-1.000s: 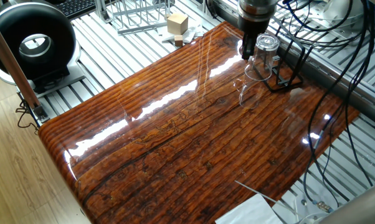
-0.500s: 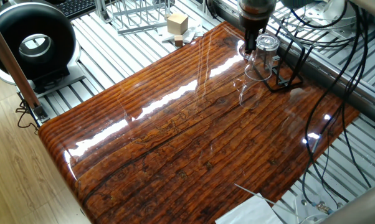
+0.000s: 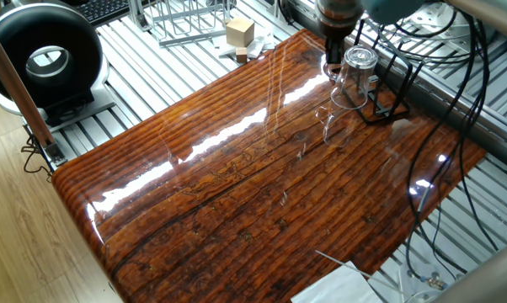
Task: Take the cup off the cup rack
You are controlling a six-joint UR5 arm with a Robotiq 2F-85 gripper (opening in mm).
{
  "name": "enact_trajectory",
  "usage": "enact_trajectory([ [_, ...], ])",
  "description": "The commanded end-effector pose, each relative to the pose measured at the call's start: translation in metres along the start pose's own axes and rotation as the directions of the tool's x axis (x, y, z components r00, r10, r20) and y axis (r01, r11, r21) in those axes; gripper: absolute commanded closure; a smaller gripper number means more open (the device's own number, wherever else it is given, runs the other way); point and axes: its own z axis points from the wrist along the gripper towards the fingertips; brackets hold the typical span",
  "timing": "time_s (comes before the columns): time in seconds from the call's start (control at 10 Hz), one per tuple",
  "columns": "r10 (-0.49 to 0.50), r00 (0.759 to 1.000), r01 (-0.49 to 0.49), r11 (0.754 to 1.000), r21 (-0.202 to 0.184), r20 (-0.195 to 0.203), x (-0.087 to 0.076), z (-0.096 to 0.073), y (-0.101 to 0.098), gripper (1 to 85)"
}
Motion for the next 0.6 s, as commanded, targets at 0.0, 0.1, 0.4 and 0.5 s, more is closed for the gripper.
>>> enact_trajectory([
  [0.0,-0.034,0.999,0.033,0.999,0.03,0.026,-0.007,0.004,-0.01,56.3],
  [0.1,-0.048,0.998,0.046,0.998,0.031,0.036,-0.01,0.007,-0.011,53.0],
  [0.4,-0.056,0.996,0.056,0.998,0.005,0.064,-0.016,0.009,-0.005,41.0],
  [0.5,-0.051,0.996,0.052,0.999,-0.013,0.074,-0.018,0.009,-0.001,38.3],
])
